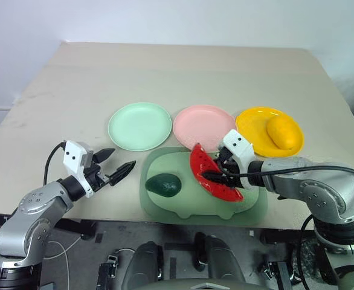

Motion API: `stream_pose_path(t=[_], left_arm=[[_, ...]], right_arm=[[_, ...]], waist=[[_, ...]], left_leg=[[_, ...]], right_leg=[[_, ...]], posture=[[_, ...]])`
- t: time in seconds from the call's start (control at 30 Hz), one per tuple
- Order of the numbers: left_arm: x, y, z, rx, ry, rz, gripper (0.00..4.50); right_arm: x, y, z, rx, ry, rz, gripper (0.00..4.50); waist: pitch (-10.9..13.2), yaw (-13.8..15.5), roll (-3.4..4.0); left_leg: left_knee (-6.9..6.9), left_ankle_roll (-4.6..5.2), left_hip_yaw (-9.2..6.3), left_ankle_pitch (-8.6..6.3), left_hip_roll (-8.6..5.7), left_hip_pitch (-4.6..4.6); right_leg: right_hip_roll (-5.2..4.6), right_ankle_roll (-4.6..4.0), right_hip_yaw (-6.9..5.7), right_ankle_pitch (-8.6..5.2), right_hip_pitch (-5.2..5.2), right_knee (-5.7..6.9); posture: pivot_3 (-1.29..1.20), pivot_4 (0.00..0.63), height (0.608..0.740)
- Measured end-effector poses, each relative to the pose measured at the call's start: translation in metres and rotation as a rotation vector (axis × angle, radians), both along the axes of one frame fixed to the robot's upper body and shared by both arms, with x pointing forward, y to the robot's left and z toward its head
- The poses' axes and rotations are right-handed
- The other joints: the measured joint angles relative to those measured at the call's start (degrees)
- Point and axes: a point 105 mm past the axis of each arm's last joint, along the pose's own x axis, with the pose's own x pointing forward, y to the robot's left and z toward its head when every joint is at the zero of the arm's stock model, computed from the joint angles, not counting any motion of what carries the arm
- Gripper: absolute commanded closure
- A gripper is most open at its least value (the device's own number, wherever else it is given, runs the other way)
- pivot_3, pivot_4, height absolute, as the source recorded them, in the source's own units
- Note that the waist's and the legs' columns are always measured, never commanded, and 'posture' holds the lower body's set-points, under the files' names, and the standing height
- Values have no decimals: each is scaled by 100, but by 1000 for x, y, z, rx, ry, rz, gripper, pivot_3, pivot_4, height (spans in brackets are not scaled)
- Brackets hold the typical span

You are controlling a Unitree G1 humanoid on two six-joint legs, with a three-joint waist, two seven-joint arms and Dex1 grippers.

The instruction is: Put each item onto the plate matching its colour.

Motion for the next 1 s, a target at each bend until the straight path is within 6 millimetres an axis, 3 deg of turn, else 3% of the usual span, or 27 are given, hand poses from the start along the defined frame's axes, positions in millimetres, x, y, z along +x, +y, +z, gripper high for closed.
stream_pose_path(t=[0.13,0.2,0.37,0.5,0.6,0.73,0.83,1.0], left_arm=[[-3,-4,6,5,-22,-14,0],[-5,-5,6,9,-18,-11,0],[-7,-7,7,8,-18,-16,0],[-10,-15,15,31,-45,-56,0],[-11,-16,15,45,-35,-70,0],[-17,-21,18,63,-25,-157,0],[-24,-33,25,62,-11,-290,0],[-30,-48,43,91,-39,-491,0]], right_arm=[[32,-5,43,63,-137,-48,2384],[54,-8,54,68,-194,-77,2384],[91,-11,28,33,-185,-111,2384],[117,-14,-1,-25,-180,-127,1044],[122,-17,-2,-48,-211,-111,28],[123,-18,13,-35,-293,-79,28],[121,-21,36,21,-388,-76,28],[110,-43,69,165,-503,-117,28]], waist=[[0,-8,0],[0,-14,-1],[0,-14,-2],[2,-69,2],[3,-98,4],[5,-109,6],[6,-93,7],[6,-90,7]], left_leg=[[-1,0,0,0,0,-1],[-1,0,1,0,-2,-1],[0,1,3,0,-6,0],[-2,0,0,0,-8,-4],[-2,0,2,0,-2,-7],[-2,0,3,0,0,-5],[-2,-1,1,1,1,-3],[-1,-2,0,1,-2,-3]], right_leg=[[2,0,-1,0,-1,-1],[2,0,-1,0,0,-2],[1,2,-1,1,2,-2],[1,1,-2,1,-1,0],[0,2,-2,2,-3,0],[0,2,-2,2,-4,0],[0,2,-3,2,-2,2],[-1,3,-6,1,1,-1]], posture=[[0,150,740],[0,150,740],[0,150,740],[0,150,740],[0,150,740],[0,150,740],[0,150,740],[0,150,740]])
